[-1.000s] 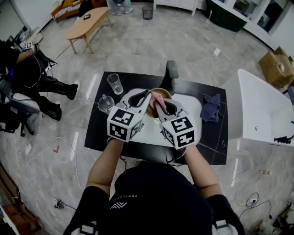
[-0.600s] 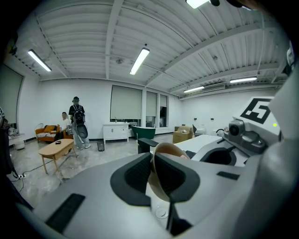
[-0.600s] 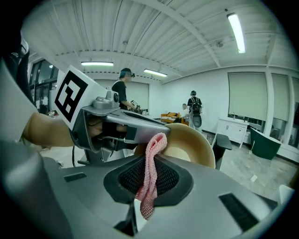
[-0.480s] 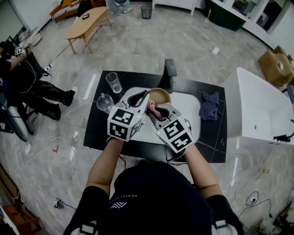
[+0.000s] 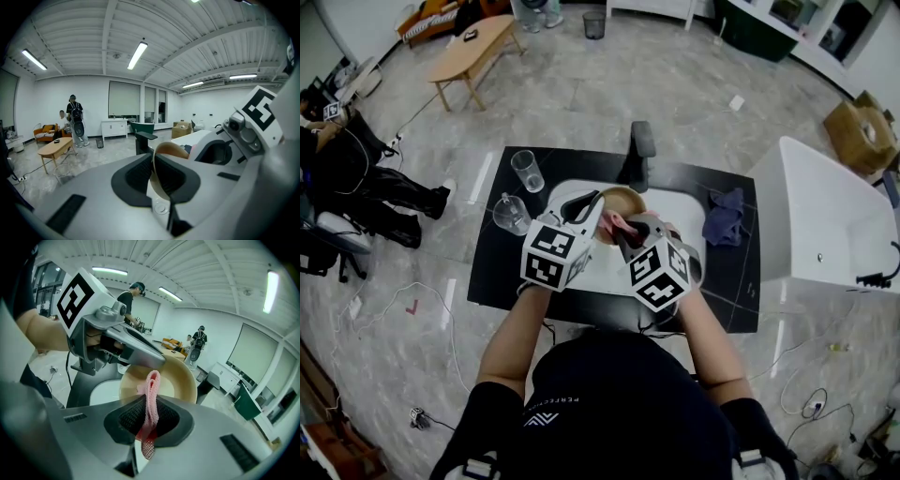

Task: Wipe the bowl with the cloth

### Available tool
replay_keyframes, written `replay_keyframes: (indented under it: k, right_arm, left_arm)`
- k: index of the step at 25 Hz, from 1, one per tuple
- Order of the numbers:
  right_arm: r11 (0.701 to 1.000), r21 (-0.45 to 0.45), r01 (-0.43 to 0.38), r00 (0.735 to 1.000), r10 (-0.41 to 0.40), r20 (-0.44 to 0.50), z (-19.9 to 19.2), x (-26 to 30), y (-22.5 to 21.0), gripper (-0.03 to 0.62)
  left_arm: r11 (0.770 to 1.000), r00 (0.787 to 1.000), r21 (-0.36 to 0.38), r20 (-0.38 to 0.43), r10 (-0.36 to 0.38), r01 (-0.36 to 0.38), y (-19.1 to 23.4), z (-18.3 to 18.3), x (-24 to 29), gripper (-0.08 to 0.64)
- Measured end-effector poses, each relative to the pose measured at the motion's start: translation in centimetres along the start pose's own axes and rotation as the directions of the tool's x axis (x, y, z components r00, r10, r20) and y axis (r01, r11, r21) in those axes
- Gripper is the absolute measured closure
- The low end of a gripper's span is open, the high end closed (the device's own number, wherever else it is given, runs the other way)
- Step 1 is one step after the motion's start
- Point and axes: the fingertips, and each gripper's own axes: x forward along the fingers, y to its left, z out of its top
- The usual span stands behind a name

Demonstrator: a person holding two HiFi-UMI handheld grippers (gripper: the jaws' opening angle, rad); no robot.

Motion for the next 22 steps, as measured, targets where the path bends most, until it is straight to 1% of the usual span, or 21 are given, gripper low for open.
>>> replay_keyframes:
  k: [4, 11, 18, 22]
  right_arm:
    - [0.999, -0.002, 0.037, 0.999, -0.038, -0.027, -0.7, 0.0, -1.0, 0.543]
    - [0.995, 0.038, 0.094, 0.995, -0.094, -0.019, -0.7, -0.1, -2.3, 0.543]
    - [0.979, 0.087, 0.183, 0.982, -0.185, 0.019, 0.0, -0.3, -3.6, 0.543]
    - [0.974, 0.093, 0.205, 0.975, -0.211, 0.061, 0.8, -0.6, -4.0, 0.543]
  left_arm:
    - [1.000, 1.000, -0.016, 0.004, -0.011, 0.011, -0.2, -0.1, 0.2, 0.534]
    - [0.999, 0.999, -0.039, 0.043, -0.010, 0.012, -0.4, 0.0, 0.0, 0.532]
    - [0.997, 0.998, -0.081, 0.060, -0.010, 0.014, -0.9, -0.7, -0.2, 0.532]
    - [0.992, 0.997, -0.121, 0.069, -0.021, 0.030, -0.9, -0.8, -0.1, 0.532]
